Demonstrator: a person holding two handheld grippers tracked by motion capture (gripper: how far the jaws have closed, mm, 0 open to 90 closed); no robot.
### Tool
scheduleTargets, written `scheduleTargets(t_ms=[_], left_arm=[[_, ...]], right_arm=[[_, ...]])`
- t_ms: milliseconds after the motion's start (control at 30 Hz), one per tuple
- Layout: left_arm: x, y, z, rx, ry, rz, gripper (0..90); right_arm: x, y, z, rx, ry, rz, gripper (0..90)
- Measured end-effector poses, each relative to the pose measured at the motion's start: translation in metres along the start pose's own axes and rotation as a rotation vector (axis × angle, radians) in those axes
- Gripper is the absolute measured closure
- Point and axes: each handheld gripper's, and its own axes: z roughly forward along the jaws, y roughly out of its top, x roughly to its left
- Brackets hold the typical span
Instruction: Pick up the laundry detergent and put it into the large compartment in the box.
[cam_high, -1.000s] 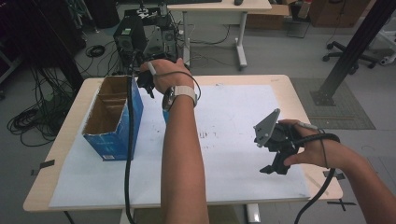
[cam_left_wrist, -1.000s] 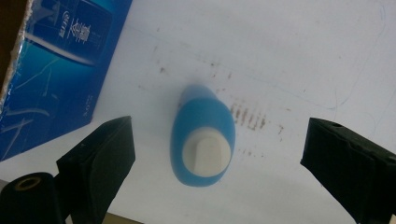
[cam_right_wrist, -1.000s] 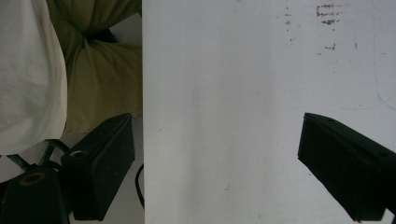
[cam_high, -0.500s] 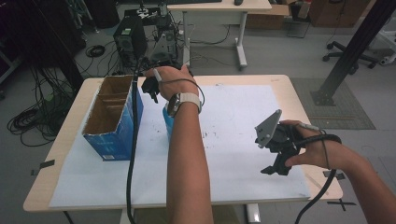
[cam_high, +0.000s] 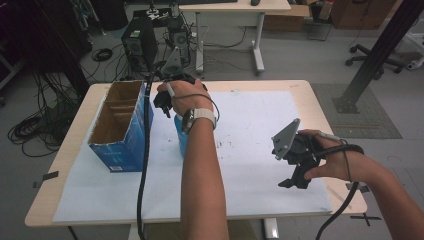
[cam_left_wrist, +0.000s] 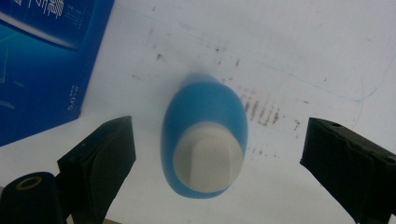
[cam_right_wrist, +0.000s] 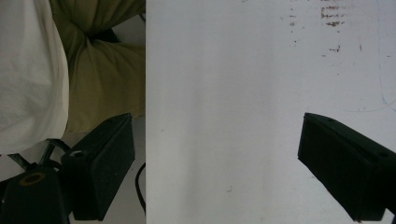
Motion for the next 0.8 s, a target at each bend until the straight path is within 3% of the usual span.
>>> scheduleTargets(t_ms=[800], left_arm=[[0.004,-0.005,0.027,0.013,0.004,0.011,10.0]], right_arm=[[0.000,0.001,0.003,0.002,0.005,0.002,11.4]])
